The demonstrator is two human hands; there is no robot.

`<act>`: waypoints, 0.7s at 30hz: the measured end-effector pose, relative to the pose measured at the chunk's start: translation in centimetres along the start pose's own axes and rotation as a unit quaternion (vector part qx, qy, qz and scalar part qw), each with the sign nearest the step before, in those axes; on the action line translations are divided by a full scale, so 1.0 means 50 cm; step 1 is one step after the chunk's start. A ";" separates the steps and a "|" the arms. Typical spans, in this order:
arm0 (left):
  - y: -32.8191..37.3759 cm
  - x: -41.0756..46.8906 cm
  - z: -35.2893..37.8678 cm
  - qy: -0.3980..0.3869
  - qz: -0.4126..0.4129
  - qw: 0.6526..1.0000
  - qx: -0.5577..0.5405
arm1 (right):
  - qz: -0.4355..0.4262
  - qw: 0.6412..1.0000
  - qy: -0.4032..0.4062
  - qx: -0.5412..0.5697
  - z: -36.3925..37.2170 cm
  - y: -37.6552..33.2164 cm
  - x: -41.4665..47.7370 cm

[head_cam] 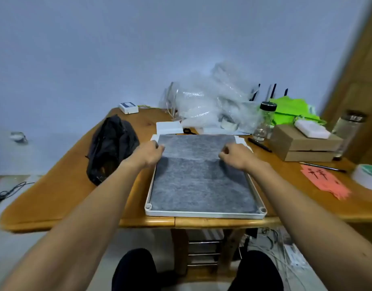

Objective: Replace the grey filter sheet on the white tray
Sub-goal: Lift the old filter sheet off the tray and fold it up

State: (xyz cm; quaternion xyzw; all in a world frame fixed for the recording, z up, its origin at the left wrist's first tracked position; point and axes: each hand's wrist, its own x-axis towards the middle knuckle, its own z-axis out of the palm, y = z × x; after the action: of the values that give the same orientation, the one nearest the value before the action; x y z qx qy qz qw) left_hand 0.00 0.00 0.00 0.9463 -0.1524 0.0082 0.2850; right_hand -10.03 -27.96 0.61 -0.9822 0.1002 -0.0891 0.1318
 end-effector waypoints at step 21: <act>-0.071 -0.061 0.134 0.065 0.002 0.977 -0.203 | -0.011 0.951 0.144 0.275 0.121 0.065 -0.022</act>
State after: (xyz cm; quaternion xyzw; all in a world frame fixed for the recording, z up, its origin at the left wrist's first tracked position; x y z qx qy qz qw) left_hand -2.36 0.04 -7.84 0.8660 -0.1335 0.0392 0.4804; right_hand -10.43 -29.32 -6.20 -0.8859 0.0788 -0.2549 0.3796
